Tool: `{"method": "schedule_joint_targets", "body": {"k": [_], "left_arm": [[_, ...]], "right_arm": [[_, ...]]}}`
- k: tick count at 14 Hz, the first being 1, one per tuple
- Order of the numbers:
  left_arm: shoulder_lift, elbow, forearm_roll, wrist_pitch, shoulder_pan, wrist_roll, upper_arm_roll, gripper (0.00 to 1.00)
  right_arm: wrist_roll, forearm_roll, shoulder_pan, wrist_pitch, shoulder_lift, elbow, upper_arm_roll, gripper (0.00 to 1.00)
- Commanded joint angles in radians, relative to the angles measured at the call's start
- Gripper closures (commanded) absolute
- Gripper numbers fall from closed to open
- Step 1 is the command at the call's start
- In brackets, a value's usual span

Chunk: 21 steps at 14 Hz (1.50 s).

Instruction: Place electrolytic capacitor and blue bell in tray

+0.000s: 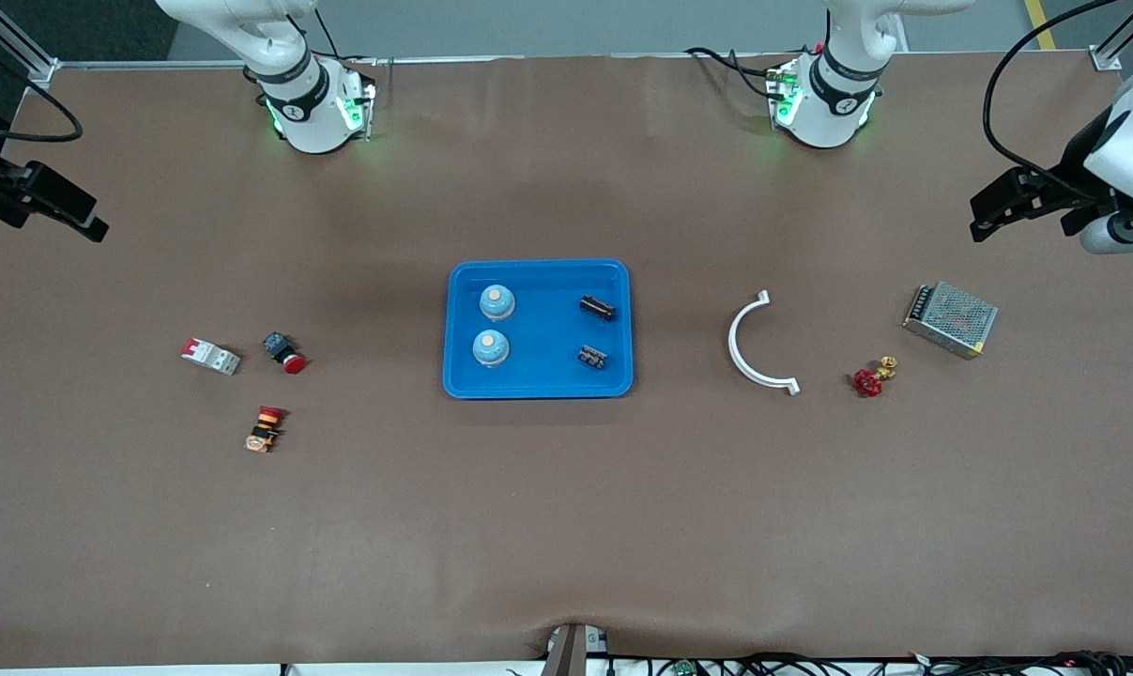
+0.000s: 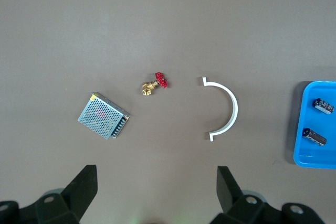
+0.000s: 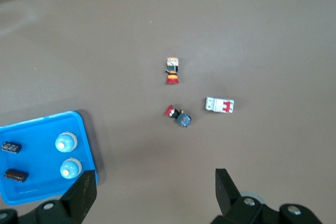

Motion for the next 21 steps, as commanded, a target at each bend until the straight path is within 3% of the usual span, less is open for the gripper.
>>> {"method": "schedule_joint_targets", "body": {"k": [1,8,21], "left_arm": [[-0.025,-0.013,-0.009,-0.006,-0.001,0.018,0.000,0.00],[-0.022,-0.007,-0.009,-0.006,-0.002,0.015,0.000,0.00],[-0.020,-0.006,-0.009,-0.006,-0.002,0.012,-0.002,0.00]], "right_arm": [[0.011,-0.015,0.006,0.029,0.003,-0.017,0.020,0.00],[-0.114,-0.052,0.009,0.027,0.020,-0.067,0.092,0.00],[-0.142,-0.052,0.001,0.038,0.017,-0.081,0.092,0.00]]}}
